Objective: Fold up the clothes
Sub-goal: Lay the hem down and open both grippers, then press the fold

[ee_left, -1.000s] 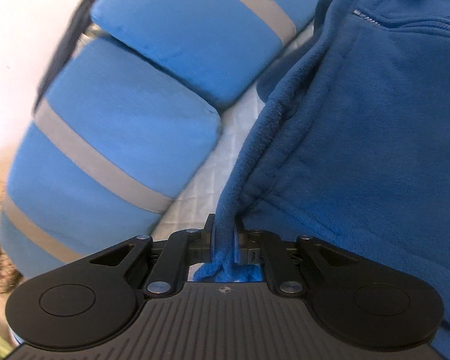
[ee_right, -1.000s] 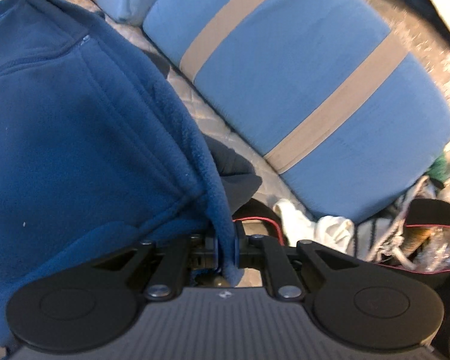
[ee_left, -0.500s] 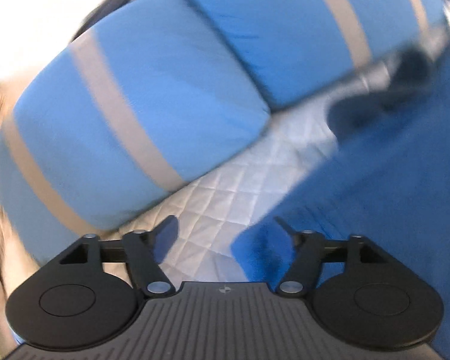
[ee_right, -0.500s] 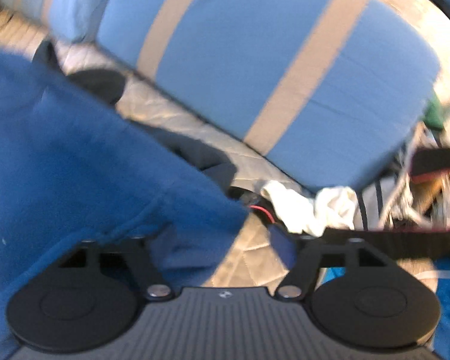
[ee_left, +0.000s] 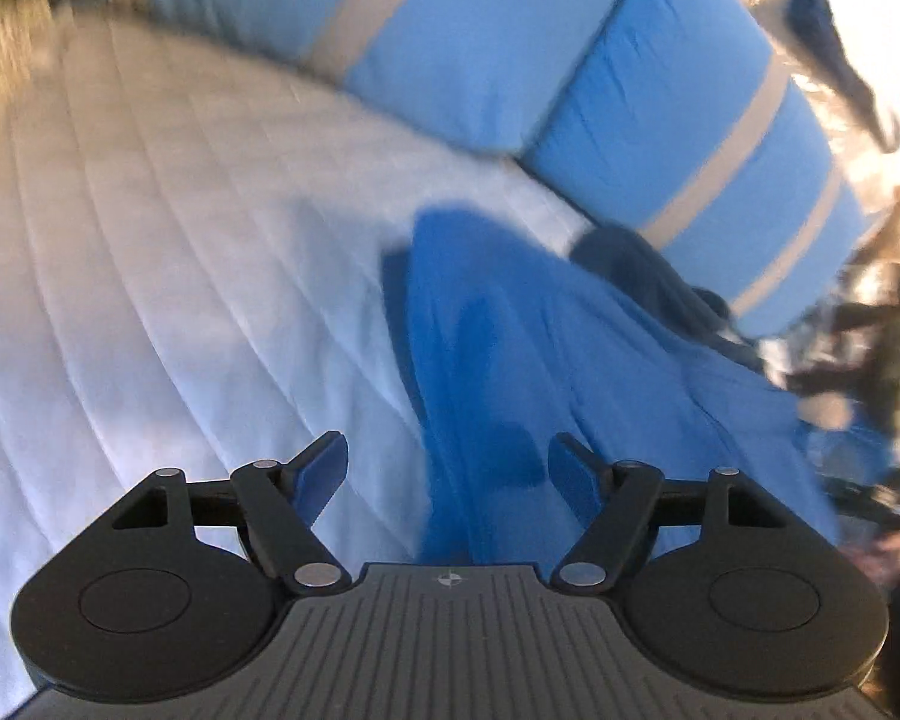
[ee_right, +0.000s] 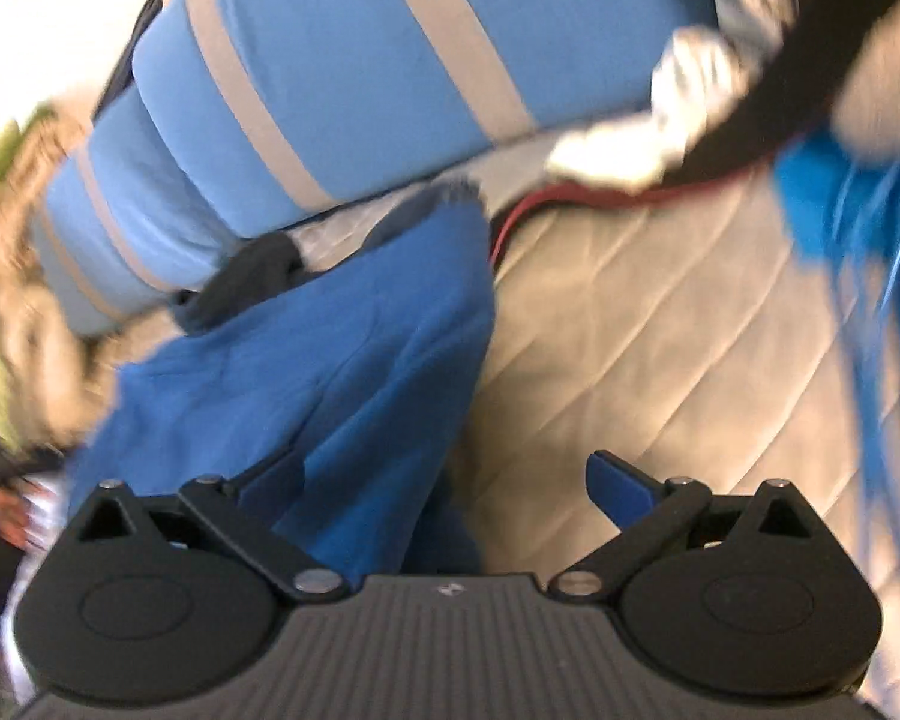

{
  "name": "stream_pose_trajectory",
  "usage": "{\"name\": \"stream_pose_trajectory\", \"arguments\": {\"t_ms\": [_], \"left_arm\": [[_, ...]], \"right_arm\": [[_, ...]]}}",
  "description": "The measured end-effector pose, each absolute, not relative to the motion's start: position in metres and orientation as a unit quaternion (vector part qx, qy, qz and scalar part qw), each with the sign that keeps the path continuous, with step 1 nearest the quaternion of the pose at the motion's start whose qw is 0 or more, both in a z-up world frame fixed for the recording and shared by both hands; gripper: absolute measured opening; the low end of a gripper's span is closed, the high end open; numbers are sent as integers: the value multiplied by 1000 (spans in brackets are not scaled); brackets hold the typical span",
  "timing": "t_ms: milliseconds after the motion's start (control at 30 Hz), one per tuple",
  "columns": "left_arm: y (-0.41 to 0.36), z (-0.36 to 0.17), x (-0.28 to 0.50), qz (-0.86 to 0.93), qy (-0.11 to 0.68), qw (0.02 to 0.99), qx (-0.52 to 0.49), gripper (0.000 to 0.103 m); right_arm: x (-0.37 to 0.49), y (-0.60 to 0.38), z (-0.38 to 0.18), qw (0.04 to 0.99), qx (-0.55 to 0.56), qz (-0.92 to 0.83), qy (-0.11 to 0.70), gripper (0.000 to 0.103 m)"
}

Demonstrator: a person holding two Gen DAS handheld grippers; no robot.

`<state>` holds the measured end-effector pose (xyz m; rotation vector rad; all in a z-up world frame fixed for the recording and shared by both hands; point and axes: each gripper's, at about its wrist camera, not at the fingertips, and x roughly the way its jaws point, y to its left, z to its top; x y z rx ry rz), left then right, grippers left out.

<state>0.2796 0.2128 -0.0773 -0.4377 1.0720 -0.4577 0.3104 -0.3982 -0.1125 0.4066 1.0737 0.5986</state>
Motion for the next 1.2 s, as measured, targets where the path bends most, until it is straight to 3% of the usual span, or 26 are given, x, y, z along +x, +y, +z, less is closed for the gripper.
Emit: {"name": "stream_pose_trajectory", "arguments": {"t_ms": [133, 300, 333, 400, 467, 500, 533, 567, 667, 867, 933, 1067, 1200], "left_arm": [[216, -67, 267, -172, 456, 853, -186, 71], [171, -26, 226, -148, 372, 914, -61, 69], [157, -21, 217, -145, 363, 920, -36, 64], [131, -14, 198, -149, 355, 923, 4, 51], [110, -9, 181, -156, 351, 923, 27, 40], [99, -8, 174, -159, 349, 923, 40, 32], [88, -9, 168, -163, 346, 922, 53, 28], [75, -12, 163, -167, 347, 921, 65, 27], [35, -26, 148, -177, 353, 913, 103, 23], [-2, -83, 160, -125, 404, 891, 164, 17], [-2, -95, 167, -124, 411, 888, 165, 17], [-7, -101, 167, -114, 403, 890, 180, 16], [1, -95, 171, -128, 406, 890, 162, 16]], "right_arm": [[306, -398, -125, 797, 221, 274, 490, 103], [281, -380, -87, 874, 129, 249, 397, 99], [272, -373, -78, 887, 103, 248, 376, 95], [251, -354, -62, 904, 48, 247, 345, 77], [227, -336, -48, 912, 10, 257, 319, 44], [218, -329, -44, 912, 3, 264, 314, 36], [209, -321, -40, 912, -4, 270, 309, 22], [199, -310, -37, 911, -13, 279, 303, 15], [170, -274, -32, 906, -56, 301, 292, 10], [135, -197, -56, 881, -173, 309, 313, 12], [147, -191, -73, 873, -182, 287, 350, 20], [176, -186, -102, 853, -157, 268, 420, 14], [176, -176, -101, 853, -174, 258, 419, 14]]}}
